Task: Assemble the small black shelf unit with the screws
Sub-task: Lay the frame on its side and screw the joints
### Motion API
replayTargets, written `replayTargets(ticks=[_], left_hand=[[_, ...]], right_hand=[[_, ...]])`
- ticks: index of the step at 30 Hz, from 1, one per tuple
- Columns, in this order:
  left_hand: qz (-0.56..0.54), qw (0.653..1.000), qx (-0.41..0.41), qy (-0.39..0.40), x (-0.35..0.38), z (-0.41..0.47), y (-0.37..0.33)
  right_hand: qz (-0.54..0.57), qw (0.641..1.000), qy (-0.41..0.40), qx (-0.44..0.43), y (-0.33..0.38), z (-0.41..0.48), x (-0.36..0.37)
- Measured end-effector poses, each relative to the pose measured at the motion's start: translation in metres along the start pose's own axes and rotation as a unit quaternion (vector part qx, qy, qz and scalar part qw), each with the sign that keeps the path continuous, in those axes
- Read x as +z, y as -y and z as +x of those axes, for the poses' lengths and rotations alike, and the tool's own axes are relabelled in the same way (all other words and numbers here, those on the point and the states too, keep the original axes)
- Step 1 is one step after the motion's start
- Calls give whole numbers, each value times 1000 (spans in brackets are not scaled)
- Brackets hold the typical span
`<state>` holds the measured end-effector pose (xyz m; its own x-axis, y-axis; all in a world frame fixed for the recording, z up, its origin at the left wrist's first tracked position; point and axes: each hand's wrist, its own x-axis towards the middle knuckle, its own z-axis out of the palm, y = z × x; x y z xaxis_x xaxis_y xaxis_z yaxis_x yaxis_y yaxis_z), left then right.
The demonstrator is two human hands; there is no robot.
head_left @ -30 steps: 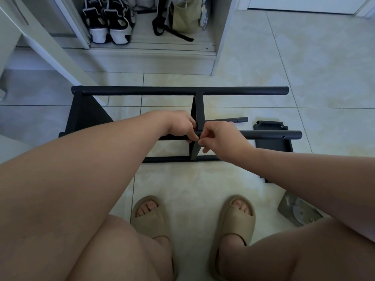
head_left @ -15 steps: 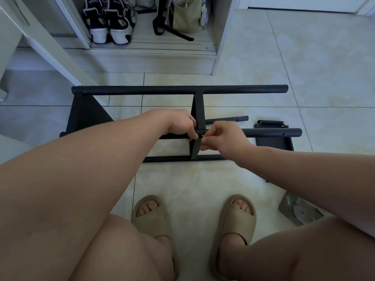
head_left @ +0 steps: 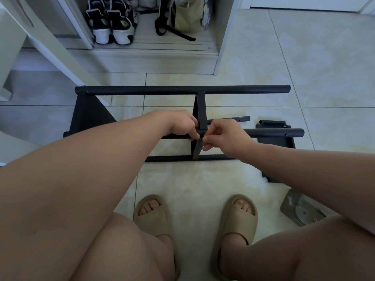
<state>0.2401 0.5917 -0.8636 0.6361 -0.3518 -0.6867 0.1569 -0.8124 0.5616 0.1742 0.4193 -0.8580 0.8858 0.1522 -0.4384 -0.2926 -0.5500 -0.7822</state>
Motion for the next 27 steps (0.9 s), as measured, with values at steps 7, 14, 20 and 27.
replayTargets(ticks=[7,14,20,27], left_hand=[[-4,1000,2,0,0,0,-1],[-23,1000,-10,1,-3,-2,-1],[-39,999,-3,-9,0,-5,-1],[-30,999,0,-22,1,-6,-6]], right_hand=[[-82,995,-41,25,4,7,4],[-272,960,-59,-5,6,10,-5],[-361,932,-27,-26,9,16,-10],[-341,940,-10,13,16,22,-21]])
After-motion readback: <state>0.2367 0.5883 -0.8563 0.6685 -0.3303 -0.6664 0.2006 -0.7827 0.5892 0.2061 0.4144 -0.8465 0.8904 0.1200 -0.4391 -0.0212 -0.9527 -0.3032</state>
